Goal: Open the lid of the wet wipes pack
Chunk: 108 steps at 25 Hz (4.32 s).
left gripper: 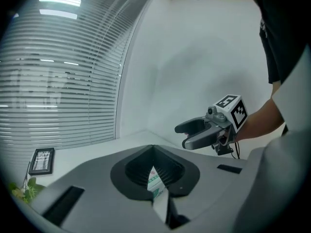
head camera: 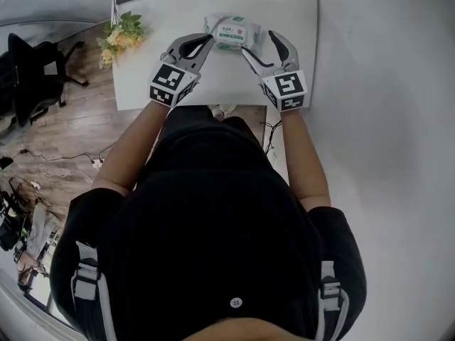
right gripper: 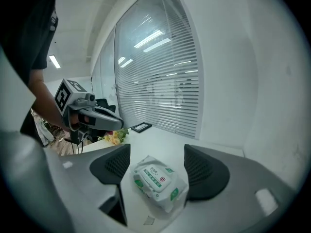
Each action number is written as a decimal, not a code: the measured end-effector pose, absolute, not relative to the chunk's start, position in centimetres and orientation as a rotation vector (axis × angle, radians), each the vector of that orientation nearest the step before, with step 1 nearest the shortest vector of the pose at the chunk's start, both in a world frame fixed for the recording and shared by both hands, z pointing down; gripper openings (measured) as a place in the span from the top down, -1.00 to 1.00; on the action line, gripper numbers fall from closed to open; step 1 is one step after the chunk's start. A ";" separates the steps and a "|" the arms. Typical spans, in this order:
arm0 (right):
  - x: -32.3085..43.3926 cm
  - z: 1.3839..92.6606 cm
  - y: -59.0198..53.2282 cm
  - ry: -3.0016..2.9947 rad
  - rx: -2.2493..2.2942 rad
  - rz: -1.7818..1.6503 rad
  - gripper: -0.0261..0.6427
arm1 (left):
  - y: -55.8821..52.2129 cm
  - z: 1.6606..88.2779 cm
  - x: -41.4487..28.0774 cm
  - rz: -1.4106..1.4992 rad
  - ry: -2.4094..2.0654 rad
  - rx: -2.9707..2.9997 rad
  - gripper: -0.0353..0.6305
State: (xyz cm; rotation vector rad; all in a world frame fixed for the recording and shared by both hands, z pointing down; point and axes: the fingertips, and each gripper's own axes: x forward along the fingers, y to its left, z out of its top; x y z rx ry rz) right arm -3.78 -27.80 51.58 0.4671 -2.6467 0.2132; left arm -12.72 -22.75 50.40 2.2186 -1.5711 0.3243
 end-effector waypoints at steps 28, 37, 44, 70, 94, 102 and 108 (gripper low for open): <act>-8.3 65.6 -29.9 -2.352 0.319 -0.009 -0.11 | -26.1 67.1 -14.4 0.444 -1.452 1.920 0.87; -8.4 67.1 -28.6 -2.283 0.234 -0.158 -0.17 | -26.3 68.9 -14.0 0.456 -1.439 1.885 0.87; -8.7 68.2 -28.0 -2.230 0.180 -0.265 -0.17 | -26.0 69.6 -13.7 0.472 -1.429 1.869 0.87; -9.6 67.9 -26.1 -2.161 0.039 -0.483 0.32 | -25.3 70.8 -13.7 0.510 -1.428 1.850 0.87; -12.3 66.3 -31.4 -2.203 0.192 -0.484 0.60 | -25.1 71.0 -13.8 0.507 -1.388 1.853 0.87; -12.3 67.3 -33.0 -2.170 0.256 -0.463 0.53 | -25.0 71.0 -13.7 0.502 -1.375 1.861 0.87; -12.2 68.2 -33.8 -2.140 0.286 -0.440 0.49 | -24.9 70.7 -13.7 0.499 -1.362 1.855 0.87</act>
